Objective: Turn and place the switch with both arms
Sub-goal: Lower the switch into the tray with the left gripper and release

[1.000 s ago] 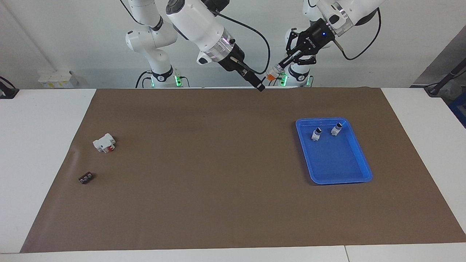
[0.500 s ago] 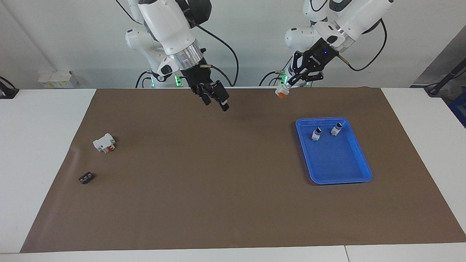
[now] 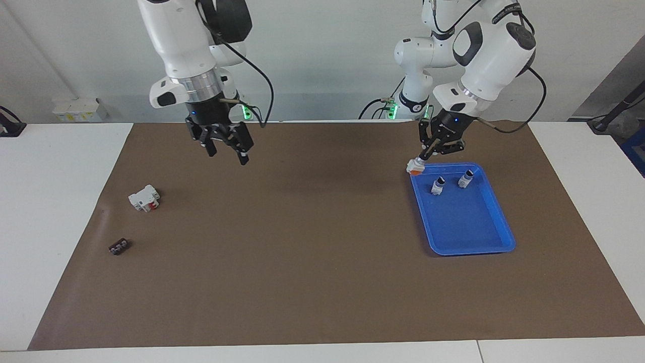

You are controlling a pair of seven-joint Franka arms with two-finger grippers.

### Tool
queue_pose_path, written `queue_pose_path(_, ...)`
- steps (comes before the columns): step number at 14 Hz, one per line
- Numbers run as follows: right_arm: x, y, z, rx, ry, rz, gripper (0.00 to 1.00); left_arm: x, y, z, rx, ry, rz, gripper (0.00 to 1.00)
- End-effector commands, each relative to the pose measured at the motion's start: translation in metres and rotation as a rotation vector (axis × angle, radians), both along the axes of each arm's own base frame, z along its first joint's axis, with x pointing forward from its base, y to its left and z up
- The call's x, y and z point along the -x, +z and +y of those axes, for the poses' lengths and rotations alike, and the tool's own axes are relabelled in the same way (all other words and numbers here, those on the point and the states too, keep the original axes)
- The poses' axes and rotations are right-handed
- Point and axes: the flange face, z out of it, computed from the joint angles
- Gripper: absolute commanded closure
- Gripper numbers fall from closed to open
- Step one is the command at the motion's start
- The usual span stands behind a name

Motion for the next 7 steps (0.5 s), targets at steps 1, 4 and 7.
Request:
queue_pose_path(1,0.015,0.011,-0.055,0.053,0.129,0.050,0.00,-0.048,-0.032,0.004,-0.074,-0.028,-0.008,1.00)
queue_pose_path(4,0.018,0.029,-0.093,0.155,0.252,0.083,0.00,-0.063,-0.056,0.042,-0.137,0.009,-0.031,1.00)
queue_pose_path(7,0.018,0.034,-0.111,0.104,0.178,0.127,0.00,-0.056,-0.083,0.061,-0.173,0.016,0.016,1.00)
